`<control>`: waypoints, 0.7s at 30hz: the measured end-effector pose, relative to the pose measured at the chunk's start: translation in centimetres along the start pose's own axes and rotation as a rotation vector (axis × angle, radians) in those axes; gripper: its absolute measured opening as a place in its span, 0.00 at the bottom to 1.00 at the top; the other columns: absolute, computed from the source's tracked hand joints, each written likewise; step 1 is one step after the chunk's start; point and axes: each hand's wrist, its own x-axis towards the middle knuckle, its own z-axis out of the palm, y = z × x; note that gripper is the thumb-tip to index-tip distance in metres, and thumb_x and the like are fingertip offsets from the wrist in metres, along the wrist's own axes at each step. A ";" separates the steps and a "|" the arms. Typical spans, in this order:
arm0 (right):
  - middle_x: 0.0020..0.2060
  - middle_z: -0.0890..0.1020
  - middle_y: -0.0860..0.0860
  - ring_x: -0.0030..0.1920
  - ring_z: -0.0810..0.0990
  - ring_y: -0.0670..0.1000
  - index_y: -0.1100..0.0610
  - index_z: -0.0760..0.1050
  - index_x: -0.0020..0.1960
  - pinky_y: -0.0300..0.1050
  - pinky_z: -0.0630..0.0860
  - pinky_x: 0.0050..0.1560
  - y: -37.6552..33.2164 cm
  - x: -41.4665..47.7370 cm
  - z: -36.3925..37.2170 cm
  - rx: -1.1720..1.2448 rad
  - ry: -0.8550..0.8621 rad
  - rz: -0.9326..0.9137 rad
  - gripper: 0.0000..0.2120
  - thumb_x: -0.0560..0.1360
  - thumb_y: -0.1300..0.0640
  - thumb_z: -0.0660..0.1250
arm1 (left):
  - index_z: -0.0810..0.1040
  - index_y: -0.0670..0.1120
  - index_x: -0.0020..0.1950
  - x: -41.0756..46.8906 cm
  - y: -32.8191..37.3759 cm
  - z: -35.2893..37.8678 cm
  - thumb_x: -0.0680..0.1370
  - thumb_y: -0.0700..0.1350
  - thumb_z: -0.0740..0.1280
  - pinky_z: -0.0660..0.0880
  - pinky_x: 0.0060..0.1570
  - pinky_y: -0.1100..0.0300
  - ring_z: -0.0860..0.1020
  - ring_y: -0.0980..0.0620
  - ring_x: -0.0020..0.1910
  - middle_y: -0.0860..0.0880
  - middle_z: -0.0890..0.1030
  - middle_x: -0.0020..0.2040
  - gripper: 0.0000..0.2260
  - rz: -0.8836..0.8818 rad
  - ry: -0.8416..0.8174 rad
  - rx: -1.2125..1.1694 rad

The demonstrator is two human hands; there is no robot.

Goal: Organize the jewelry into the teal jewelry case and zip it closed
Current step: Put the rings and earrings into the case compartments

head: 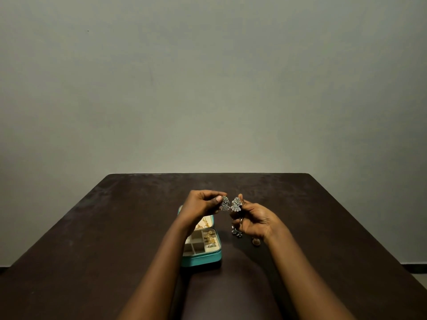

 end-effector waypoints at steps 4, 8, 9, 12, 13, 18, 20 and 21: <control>0.36 0.78 0.53 0.25 0.73 0.45 0.55 0.75 0.39 0.33 0.64 0.22 0.1 0.2 0.5 -0.010 -0.014 0.005 0.12 0.79 0.61 0.58 | 0.81 0.39 0.54 0.1 0.1 -0.6 0.77 0.35 0.65 0.76 0.34 0.68 0.77 0.57 0.35 0.48 0.81 0.40 0.09 -0.026 -0.003 0.028; 0.32 0.79 0.52 0.24 0.73 0.44 0.54 0.74 0.39 0.34 0.62 0.22 0.3 0.9 0.8 -0.029 -0.016 0.012 0.12 0.79 0.62 0.57 | 0.81 0.38 0.52 0.1 0.1 -1.1 0.76 0.35 0.66 0.76 0.32 0.67 0.77 0.60 0.28 0.48 0.81 0.35 0.07 -0.049 0.011 0.034; 0.32 0.79 0.51 0.24 0.73 0.44 0.53 0.74 0.39 0.35 0.61 0.23 0.4 1.1 0.8 -0.041 -0.013 0.008 0.13 0.79 0.62 0.57 | 0.81 0.38 0.52 0.0 0.1 -1.4 0.76 0.35 0.66 0.76 0.31 0.67 0.78 0.60 0.28 0.48 0.81 0.34 0.07 -0.052 0.017 0.048; 0.32 0.76 0.50 0.28 0.71 0.45 0.54 0.73 0.38 0.36 0.60 0.25 0.8 1.7 0.9 -0.139 0.005 -0.017 0.10 0.78 0.61 0.60 | 0.81 0.39 0.51 -0.2 -0.1 -2.6 0.76 0.35 0.66 0.76 0.31 0.67 0.79 0.61 0.28 0.47 0.81 0.36 0.07 -0.067 0.035 0.136; 0.30 0.76 0.49 0.27 0.71 0.45 0.55 0.73 0.38 0.35 0.60 0.23 1.1 1.8 1.1 -0.189 0.002 -0.026 0.09 0.77 0.60 0.62 | 0.82 0.39 0.51 -0.3 -0.2 -3.1 0.76 0.36 0.66 0.76 0.31 0.67 0.79 0.61 0.29 0.47 0.81 0.37 0.07 -0.075 0.037 0.171; 0.28 0.75 0.51 0.22 0.69 0.43 0.61 0.75 0.39 0.31 0.56 0.17 2.9 2.3 2.4 -0.347 0.008 -0.075 0.07 0.76 0.65 0.63 | 0.82 0.40 0.51 -0.9 -1.0 -4.9 0.75 0.36 0.68 0.75 0.29 0.68 0.79 0.61 0.26 0.45 0.82 0.37 0.07 -0.148 0.059 0.338; 0.27 0.75 0.52 0.20 0.69 0.42 0.62 0.75 0.38 0.32 0.58 0.16 3.6 2.4 3.2 -0.420 0.017 -0.106 0.07 0.74 0.67 0.65 | 0.82 0.39 0.50 -1.0 -1.3 -5.5 0.75 0.36 0.68 0.76 0.30 0.68 0.80 0.59 0.28 0.43 0.83 0.38 0.06 -0.194 0.064 0.389; 0.27 0.76 0.52 0.20 0.69 0.42 0.62 0.75 0.36 0.32 0.61 0.17 3.9 2.5 3.5 -0.468 0.030 -0.124 0.08 0.74 0.66 0.66 | 0.82 0.39 0.49 -1.1 -1.4 -5.8 0.75 0.36 0.69 0.77 0.31 0.67 0.80 0.57 0.29 0.42 0.83 0.39 0.05 -0.216 0.065 0.410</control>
